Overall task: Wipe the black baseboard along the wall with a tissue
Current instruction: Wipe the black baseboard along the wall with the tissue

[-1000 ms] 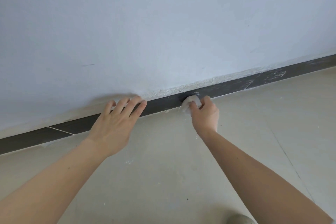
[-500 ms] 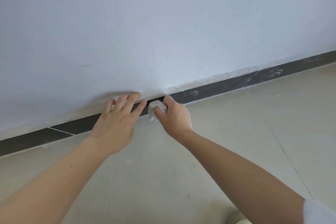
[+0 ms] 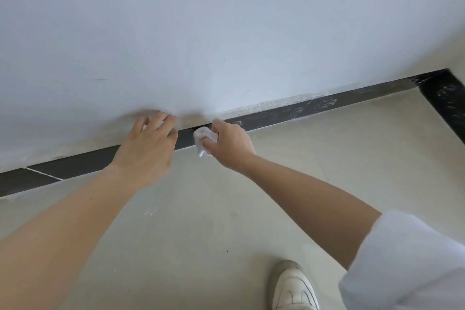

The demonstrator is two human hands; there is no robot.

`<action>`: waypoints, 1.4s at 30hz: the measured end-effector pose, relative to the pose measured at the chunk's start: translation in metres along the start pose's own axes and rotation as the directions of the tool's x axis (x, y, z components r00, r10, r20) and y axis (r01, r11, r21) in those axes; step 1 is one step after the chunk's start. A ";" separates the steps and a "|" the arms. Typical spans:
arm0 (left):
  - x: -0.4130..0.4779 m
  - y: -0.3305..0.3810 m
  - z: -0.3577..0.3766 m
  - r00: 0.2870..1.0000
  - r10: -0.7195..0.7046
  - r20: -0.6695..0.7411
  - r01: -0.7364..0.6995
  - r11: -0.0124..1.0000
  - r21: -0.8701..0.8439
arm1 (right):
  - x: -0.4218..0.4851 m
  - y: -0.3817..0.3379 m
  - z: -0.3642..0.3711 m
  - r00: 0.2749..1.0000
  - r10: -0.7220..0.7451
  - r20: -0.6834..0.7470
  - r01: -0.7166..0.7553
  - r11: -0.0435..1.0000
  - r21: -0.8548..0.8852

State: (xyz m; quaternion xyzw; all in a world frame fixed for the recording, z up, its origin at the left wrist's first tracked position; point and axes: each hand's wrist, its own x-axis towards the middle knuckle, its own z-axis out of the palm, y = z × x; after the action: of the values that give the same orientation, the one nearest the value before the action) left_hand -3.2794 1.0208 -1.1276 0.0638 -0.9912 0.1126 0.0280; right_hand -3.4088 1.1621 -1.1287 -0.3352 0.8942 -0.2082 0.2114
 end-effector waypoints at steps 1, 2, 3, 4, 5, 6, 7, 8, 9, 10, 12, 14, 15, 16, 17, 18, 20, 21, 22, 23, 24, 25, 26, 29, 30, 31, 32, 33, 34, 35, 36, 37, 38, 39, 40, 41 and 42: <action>0.000 0.000 0.000 1.000 -0.005 -0.005 0.005 1.000 -0.006 | -0.001 -0.007 0.005 1.000 -0.013 0.006 0.013 1.000 0.006; 0.000 -0.001 0.000 1.000 -0.011 -0.007 0.011 1.000 -0.014 | -0.002 -0.013 0.010 1.000 -0.024 0.009 0.024 1.000 0.009; -0.002 -0.002 0.001 1.000 -0.015 -0.008 0.015 1.000 -0.023 | -0.002 -0.018 0.015 1.000 -0.027 0.008 0.027 1.000 0.010; -0.003 -0.003 0.001 1.000 -0.020 -0.009 0.019 0.999 -0.033 | -0.002 -0.021 0.020 1.000 -0.024 0.000 0.024 1.000 0.011; -0.004 -0.003 0.001 1.000 -0.023 -0.014 0.023 0.999 -0.042 | -0.001 -0.022 0.023 1.000 -0.017 -0.013 0.018 1.000 0.012; -0.005 -0.004 0.001 0.999 -0.025 -0.020 0.024 0.998 -0.050 | -0.001 -0.021 0.025 1.000 -0.012 -0.027 0.012 1.000 0.010; -0.006 -0.004 0.001 0.999 -0.026 -0.026 0.024 0.998 -0.057 | 0.000 -0.018 0.026 0.999 -0.007 -0.042 0.008 1.000 0.004; -0.006 -0.004 0.001 0.999 -0.026 -0.029 0.024 0.998 -0.062 | 0.000 -0.014 0.026 0.998 0.002 -0.058 -0.002 1.000 -0.001; -0.007 -0.004 0.001 0.999 -0.026 -0.028 0.024 0.998 -0.064 | 0.001 -0.009 0.025 0.997 0.020 -0.077 -0.019 1.000 0.006; -0.007 -0.003 0.002 0.999 -0.026 -0.023 0.025 0.998 -0.061 | 0.001 -0.001 0.023 0.994 0.045 -0.100 -0.043 0.999 0.023; -0.006 -0.002 0.005 0.999 -0.030 -0.011 0.029 0.998 -0.051 | 0.003 0.017 0.018 0.981 0.111 -0.158 -0.102 0.993 0.065; -0.005 0.000 0.007 0.999 -0.040 -0.006 0.039 0.998 -0.047 | 0.003 0.036 0.011 0.956 0.191 -0.222 -0.169 0.979 0.115; -0.005 0.002 0.008 0.999 -0.046 -0.008 0.045 0.998 -0.044 | 0.003 0.045 0.008 0.942 0.227 -0.248 -0.196 0.970 0.143; -0.005 0.004 0.008 0.999 -0.051 -0.008 0.051 0.998 -0.037 | 0.001 0.052 0.005 0.933 0.248 -0.262 -0.210 0.964 0.166; -0.007 0.006 0.008 0.998 -0.058 -0.003 0.057 0.998 -0.026 | -0.002 0.057 0.004 0.933 0.246 -0.262 -0.204 0.963 0.177; -0.009 0.008 0.008 0.998 -0.064 0.006 0.064 0.998 -0.012 | -0.004 0.059 0.005 0.944 0.220 -0.245 -0.182 0.969 0.169; -0.013 0.010 0.008 0.998 -0.061 0.031 0.061 0.998 0.017 | -0.010 0.052 0.010 0.974 0.136 -0.182 -0.114 0.985 0.129; -0.015 0.010 0.007 0.998 -0.056 0.043 0.054 0.998 0.030 | -0.011 0.045 0.014 0.985 0.086 -0.148 -0.071 0.992 0.103; -0.015 0.010 0.006 0.997 -0.055 0.054 0.053 0.998 0.041 | -0.011 0.038 0.020 0.992 0.032 -0.119 -0.023 0.997 0.077; -0.015 0.011 0.005 0.996 -0.061 0.063 0.058 0.997 0.049 | -0.009 0.029 0.025 0.995 -0.020 -0.096 0.025 0.998 0.052; -0.014 0.012 0.004 0.995 -0.068 0.068 0.065 0.996 0.055 | -0.006 0.020 0.029 0.995 -0.062 -0.083 0.065 0.997 0.030; -0.013 0.013 0.002 0.995 -0.075 0.072 0.071 0.996 0.059 | -0.002 0.013 0.033 0.993 -0.089 -0.082 0.091 0.996 0.021; -0.012 0.014 0.001 0.994 -0.079 0.073 0.074 0.995 0.064 | 0.002 0.008 0.035 0.991 -0.099 -0.091 0.101 0.995 0.025; -0.009 0.016 -0.002 0.994 -0.082 0.075 0.077 0.995 0.069 | 0.009 0.014 0.031 0.990 -0.077 -0.121 0.080 0.996 0.026; -0.009 0.017 -0.003 0.994 -0.084 0.075 0.079 0.994 0.070 | 0.011 0.022 0.027 0.990 -0.056 -0.131 0.061 0.998 0.029; -0.008 0.017 -0.003 0.994 -0.084 0.076 0.079 0.994 0.075 | 0.012 0.032 0.023 0.988 -0.029 -0.149 0.035 0.999 0.038; -0.007 0.017 -0.004 0.994 -0.080 0.079 0.073 0.994 0.082 | 0.013 0.042 0.017 0.985 0.009 -0.172 0.000 0.999 0.050; -0.006 0.018 -0.004 0.994 -0.074 0.082 0.066 0.994 0.091 | 0.014 0.054 0.012 0.977 0.059 -0.203 -0.046 0.997 0.069; -0.005 0.018 -0.004 0.994 -0.069 0.085 0.061 0.993 0.099 | 0.016 0.066 0.007 0.963 0.126 -0.238 -0.106 0.990 0.099; -0.005 0.019 -0.003 0.994 -0.065 0.088 0.056 0.993 0.104 | 0.018 0.077 0.002 0.940 0.199 -0.277 -0.167 0.976 0.136; -0.003 0.020 -0.003 0.994 -0.057 0.093 0.047 0.993 0.111 | 0.019 0.089 -0.003 0.913 0.263 -0.312 -0.218 0.960 0.174; -0.002 0.021 -0.002 0.993 -0.048 0.104 0.035 0.992 0.124 | 0.019 0.098 -0.007 0.891 0.304 -0.337 -0.246 0.947 0.205; -0.002 0.022 -0.001 0.992 -0.035 0.117 0.019 0.990 0.139 | 0.018 0.105 -0.009 0.881 0.319 -0.350 -0.254 0.942 0.218; -0.001 0.023 0.000 0.991 -0.023 0.133 0.003 0.989 0.149 | 0.015 0.109 -0.010 0.885 0.309 -0.349 -0.245 0.945 0.216; 0.000 0.024 0.001 0.989 -0.009 0.145 -0.014 0.988 0.154 | 0.011 0.108 -0.008 0.899 0.282 -0.336 -0.223 0.953 0.203; 0.000 0.025 0.001 0.989 0.004 0.151 -0.027 0.988 0.152 | 0.007 0.105 -0.004 0.919 0.237 -0.315 -0.186 0.965 0.183; 0.001 0.026 0.001 0.989 0.010 0.148 -0.032 0.989 0.148 | 0.002 0.098 0.002 0.944 0.177 -0.278 -0.138 0.978 0.155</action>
State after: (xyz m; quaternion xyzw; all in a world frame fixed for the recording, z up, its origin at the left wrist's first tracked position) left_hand -3.2840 1.0454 -1.1343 0.0634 -0.9799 0.1820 -0.0510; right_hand -3.4595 1.2274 -1.1808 -0.2133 0.9237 -0.2967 0.1156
